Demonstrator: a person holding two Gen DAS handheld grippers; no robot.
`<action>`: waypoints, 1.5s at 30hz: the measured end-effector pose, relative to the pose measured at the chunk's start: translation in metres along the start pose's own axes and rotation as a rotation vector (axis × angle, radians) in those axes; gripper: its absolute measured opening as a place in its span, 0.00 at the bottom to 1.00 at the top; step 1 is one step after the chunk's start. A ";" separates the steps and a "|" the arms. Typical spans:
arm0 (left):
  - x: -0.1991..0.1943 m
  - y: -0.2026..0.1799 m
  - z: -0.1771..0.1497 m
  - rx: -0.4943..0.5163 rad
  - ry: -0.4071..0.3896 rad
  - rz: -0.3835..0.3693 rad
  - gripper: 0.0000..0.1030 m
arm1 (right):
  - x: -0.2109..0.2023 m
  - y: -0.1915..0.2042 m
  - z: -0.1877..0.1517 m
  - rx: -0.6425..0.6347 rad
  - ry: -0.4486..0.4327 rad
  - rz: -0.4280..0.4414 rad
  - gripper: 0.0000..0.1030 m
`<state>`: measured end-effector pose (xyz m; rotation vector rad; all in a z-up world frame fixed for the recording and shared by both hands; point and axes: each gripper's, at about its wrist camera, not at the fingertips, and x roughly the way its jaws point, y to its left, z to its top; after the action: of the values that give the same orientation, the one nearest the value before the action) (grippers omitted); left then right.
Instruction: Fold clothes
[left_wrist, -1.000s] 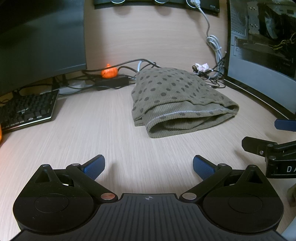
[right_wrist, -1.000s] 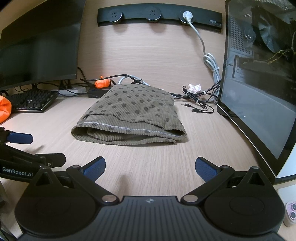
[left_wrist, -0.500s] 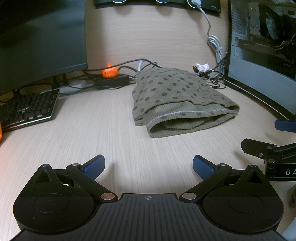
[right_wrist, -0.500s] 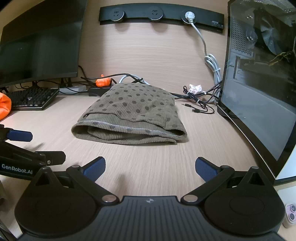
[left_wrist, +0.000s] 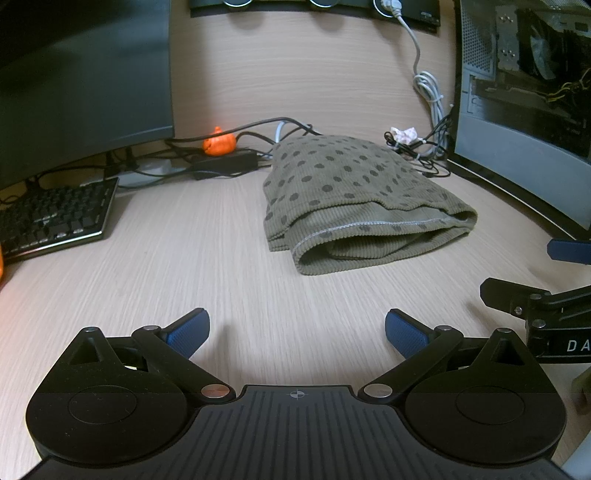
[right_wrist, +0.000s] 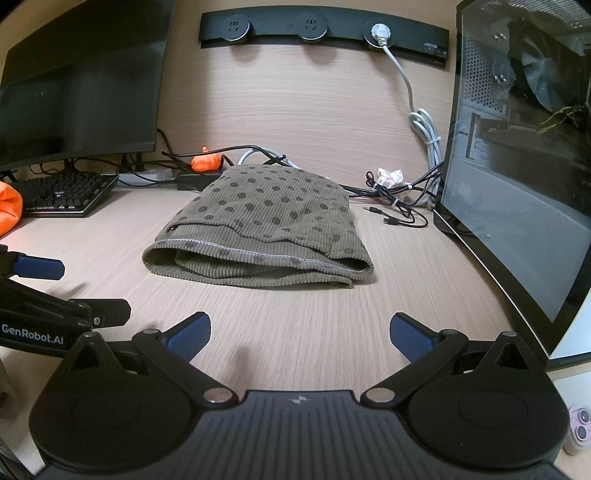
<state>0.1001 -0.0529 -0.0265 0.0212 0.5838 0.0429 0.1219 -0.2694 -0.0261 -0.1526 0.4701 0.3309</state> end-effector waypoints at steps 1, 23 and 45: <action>0.000 0.000 0.000 -0.001 -0.002 -0.001 1.00 | 0.000 0.000 0.000 0.000 -0.001 -0.001 1.00; -0.011 -0.013 0.000 0.068 -0.051 0.061 1.00 | 0.000 -0.005 0.001 0.027 0.006 0.023 1.00; -0.013 -0.012 0.007 0.056 0.009 0.012 1.00 | -0.008 -0.028 0.004 0.203 0.171 0.096 1.00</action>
<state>0.0934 -0.0658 -0.0132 0.0787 0.5936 0.0380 0.1263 -0.2975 -0.0167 0.0399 0.6783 0.3635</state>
